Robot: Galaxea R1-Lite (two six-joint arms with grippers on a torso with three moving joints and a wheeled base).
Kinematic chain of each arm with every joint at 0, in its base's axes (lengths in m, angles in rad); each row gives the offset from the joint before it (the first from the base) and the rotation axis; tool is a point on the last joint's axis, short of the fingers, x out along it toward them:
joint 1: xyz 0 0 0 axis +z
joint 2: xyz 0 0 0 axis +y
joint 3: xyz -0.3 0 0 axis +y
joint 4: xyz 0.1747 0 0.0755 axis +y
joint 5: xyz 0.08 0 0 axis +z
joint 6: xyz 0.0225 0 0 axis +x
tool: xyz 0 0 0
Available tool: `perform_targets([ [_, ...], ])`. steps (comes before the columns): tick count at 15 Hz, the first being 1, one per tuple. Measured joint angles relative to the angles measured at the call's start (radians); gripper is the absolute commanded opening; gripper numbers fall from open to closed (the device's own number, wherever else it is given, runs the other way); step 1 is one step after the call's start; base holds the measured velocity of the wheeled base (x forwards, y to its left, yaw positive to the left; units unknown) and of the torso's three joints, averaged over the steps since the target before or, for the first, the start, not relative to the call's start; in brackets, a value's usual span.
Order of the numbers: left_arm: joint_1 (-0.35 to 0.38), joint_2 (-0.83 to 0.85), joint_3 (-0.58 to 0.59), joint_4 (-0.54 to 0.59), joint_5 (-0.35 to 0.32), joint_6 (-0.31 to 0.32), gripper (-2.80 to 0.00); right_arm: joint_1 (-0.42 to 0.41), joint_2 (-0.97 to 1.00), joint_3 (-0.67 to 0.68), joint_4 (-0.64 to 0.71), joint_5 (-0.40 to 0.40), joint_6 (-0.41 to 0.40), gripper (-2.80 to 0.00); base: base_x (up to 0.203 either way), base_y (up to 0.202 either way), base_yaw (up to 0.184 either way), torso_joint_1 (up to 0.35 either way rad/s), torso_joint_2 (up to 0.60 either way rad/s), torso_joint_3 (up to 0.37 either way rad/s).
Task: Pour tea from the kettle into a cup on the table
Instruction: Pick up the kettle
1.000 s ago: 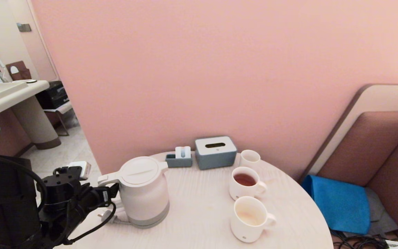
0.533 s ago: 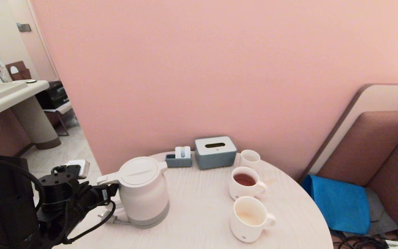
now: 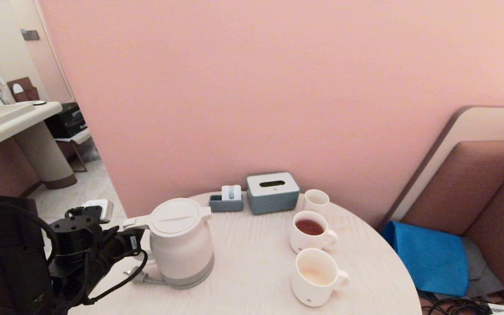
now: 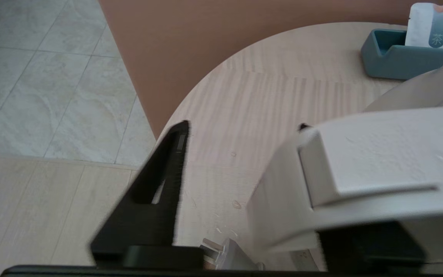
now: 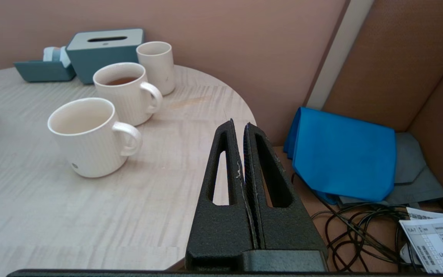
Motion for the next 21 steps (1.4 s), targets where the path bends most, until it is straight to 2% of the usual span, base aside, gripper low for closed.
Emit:
perform_targets([
  [11,0.001,0.017,-0.004,-0.003,0.002,-0.006,-2.8,0.0,0.0,0.0,0.0,0.0,0.0,-2.8,0.0,0.0,0.0,0.0,0.0,0.0],
  [21,-0.012,-0.041,-0.112,0.004,-0.001,0.004,-2.8,0.0,0.0,0.0,0.0,0.0,0.0,-2.8,0.0,0.0,0.0,0.0,0.0,0.0],
])
